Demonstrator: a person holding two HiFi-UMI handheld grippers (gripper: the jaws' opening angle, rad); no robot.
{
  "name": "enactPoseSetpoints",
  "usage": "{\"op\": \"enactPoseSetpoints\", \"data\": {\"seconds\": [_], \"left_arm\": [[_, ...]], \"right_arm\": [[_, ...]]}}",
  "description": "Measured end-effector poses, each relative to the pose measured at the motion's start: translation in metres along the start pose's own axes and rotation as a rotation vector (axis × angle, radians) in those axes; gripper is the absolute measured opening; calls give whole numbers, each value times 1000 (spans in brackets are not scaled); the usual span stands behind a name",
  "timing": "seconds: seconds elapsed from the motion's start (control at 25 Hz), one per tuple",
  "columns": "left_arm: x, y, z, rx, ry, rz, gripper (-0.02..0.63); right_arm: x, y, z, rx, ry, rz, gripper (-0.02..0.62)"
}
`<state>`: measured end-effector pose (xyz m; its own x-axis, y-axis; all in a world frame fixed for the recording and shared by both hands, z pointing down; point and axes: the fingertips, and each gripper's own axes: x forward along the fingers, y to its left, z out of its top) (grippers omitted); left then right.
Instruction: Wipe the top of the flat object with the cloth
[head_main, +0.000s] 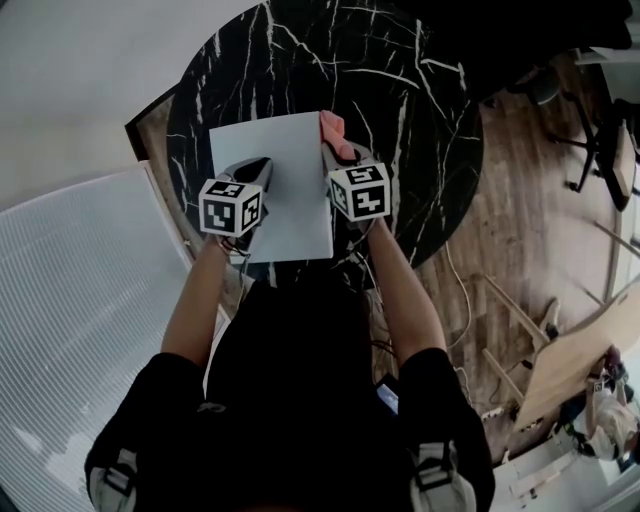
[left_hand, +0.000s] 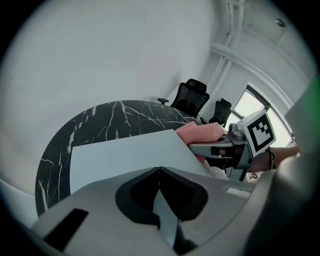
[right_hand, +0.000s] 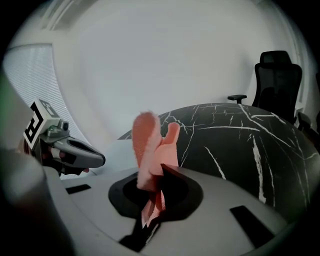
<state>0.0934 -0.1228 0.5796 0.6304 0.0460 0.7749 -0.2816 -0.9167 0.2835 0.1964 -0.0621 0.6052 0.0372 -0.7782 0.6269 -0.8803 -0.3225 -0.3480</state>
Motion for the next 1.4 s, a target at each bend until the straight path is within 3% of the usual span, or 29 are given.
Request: {"op": "enactPoseSetpoints", "data": {"seconds": [0.36,0.6,1.4], "left_arm": [[7,2,-10,-21,-4,8,1],[6,1,-11,26,5,37,2],[6,3,-12,31,-3,43,2]], "right_arm": [[-11,11,-7,19,-12,53,9],[-18,18,-16,8,4,47,9],[-52,38,-61,19,33,37,9]]}}
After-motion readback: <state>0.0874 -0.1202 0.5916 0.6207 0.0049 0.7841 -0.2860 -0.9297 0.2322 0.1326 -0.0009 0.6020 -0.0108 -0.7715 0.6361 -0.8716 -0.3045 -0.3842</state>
